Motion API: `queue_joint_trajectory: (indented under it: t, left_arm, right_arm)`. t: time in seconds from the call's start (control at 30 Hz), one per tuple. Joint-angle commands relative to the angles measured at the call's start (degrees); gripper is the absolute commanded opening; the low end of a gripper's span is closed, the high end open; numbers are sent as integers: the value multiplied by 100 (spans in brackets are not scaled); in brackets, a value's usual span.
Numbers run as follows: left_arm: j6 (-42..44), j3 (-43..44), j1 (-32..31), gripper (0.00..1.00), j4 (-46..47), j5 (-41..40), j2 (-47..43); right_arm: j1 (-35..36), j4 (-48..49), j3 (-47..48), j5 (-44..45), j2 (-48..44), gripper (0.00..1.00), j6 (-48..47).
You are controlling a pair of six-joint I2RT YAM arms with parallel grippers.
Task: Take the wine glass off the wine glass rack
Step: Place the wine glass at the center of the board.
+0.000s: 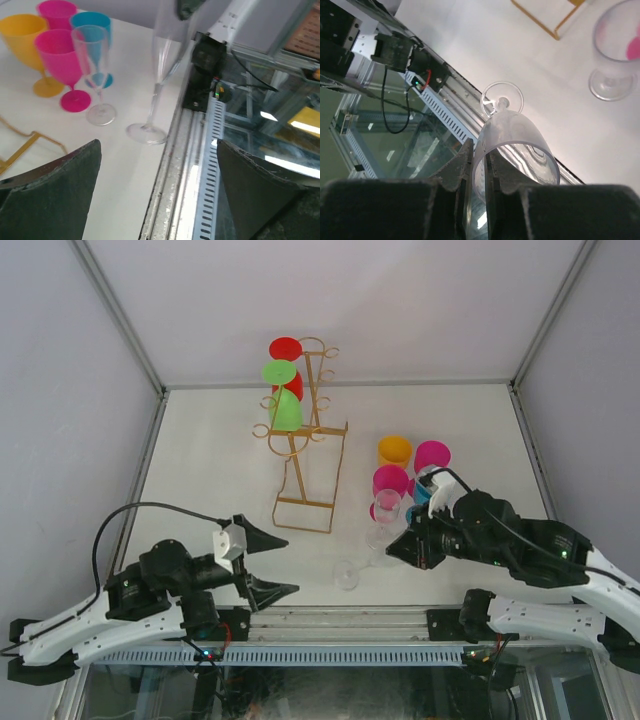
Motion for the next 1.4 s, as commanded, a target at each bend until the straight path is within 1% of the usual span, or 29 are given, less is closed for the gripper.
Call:
queue_joint_trajectory:
  t: [0.0,0.07,0.1,0.23,0.37,0.43,0.53,0.63,0.7,0.77,0.83,1.0,1.17,1.37]
  left_arm:
    - [-373,26,2,100,189,-1624,-94]
    - [-693,-22,7,100,130,-2512,-118]
    - [-795,-45,7,100,100,-2759,-120]
    - [-1269,-109,2,100,56,-3236,-134]
    - [-2149,-109,2,100,-226,-4207,-132]
    - [-2507,-53,10,100,-528,-4488,-113]
    - [-2896,114,10,100,-1024,-4757,-26]
    - [-3288,270,9,100,-1554,-4971,198]
    - [-3499,377,18,100,-1825,-4992,422]
    - [-3612,479,24,100,-1983,-4896,626]
    - [-3676,544,28,100,-2056,-4814,802]
    - [-3590,621,110,100,-1977,-4519,1014]
    - [-3382,605,181,100,-1804,-4325,1004]
    - [-3307,619,219,100,-1864,-4226,975]
  right_arm:
    - [63,-709,466,510,59,0,227]
    - [77,-1201,696,597,229,0,293]
    - [88,-1444,769,692,321,0,333]
    - [117,-2176,873,1250,664,0,552]
    - [112,-2232,784,1636,745,0,542]
    - [49,-2218,716,1844,736,0,541]
    - [-385,-2113,620,1895,658,0,439]
    - [-1249,-1822,461,1472,467,0,152]
    - [-1812,-1655,313,1127,345,0,-53]
    - [-2249,-1557,216,978,260,0,-186]
    - [-2440,-1507,129,967,275,0,-302]
    - [-2629,-1578,3,1107,509,0,-400]
    - [-2651,-1276,-98,1151,614,0,-540]
    - [-2660,-999,-127,1334,948,0,-668]
